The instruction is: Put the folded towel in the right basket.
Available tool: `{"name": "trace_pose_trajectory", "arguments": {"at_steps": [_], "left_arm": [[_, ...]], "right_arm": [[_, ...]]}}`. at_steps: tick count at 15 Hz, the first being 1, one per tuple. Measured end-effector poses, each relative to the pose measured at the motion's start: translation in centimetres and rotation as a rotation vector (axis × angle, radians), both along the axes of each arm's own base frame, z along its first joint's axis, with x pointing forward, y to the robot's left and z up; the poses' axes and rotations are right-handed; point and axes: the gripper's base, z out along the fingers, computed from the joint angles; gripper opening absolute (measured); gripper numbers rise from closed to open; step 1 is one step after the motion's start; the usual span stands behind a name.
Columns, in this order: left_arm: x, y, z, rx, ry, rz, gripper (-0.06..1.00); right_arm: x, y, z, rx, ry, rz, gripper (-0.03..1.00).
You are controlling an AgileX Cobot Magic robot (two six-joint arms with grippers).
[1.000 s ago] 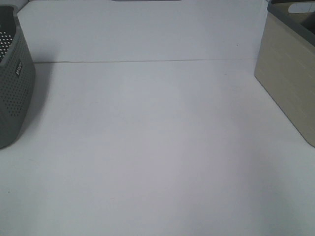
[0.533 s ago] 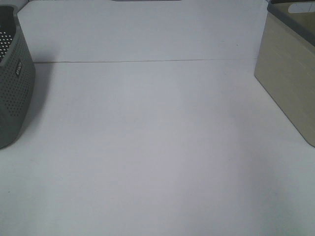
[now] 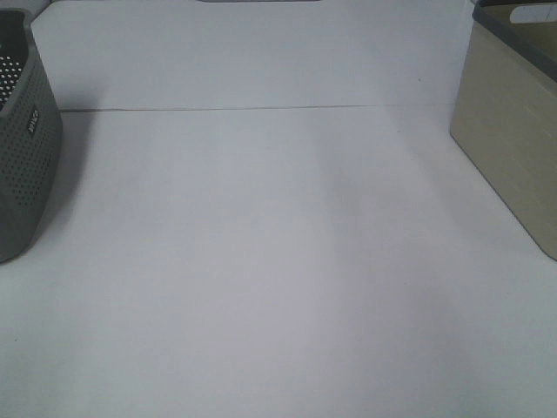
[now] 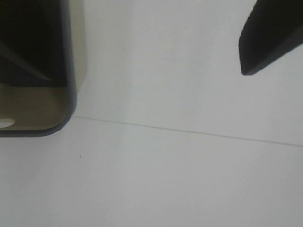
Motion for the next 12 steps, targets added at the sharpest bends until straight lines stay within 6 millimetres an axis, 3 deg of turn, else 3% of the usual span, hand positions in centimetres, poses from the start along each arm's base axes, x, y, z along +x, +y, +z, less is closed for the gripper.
{"name": "trace_pose_trajectory", "arguments": {"at_steps": [2, 5, 7, 10, 12], "left_arm": [[0.0, 0.0, 0.0, 0.000, 0.000, 0.000, 0.99], [0.0, 0.0, 0.0, 0.001, 0.000, 0.001, 0.99], [0.0, 0.1, 0.0, 0.011, 0.000, 0.007, 0.99], [0.0, 0.1, 0.0, 0.016, 0.001, 0.011, 0.99], [0.0, 0.2, 0.0, 0.017, 0.001, 0.012, 0.99]], "right_arm": [[-2.3, 1.7, 0.1, 0.007, 0.055, 0.031, 0.98], [-6.7, 0.8, -0.5, -0.014, 0.157, -0.011, 0.98], [-11.7, -0.4, -1.2, -0.072, 0.218, -0.054, 0.98], [-18.8, -1.7, -0.9, -0.107, 0.185, -0.088, 0.98], [-23.4, -2.3, -1.8, -0.106, 0.180, -0.091, 0.98]]}}
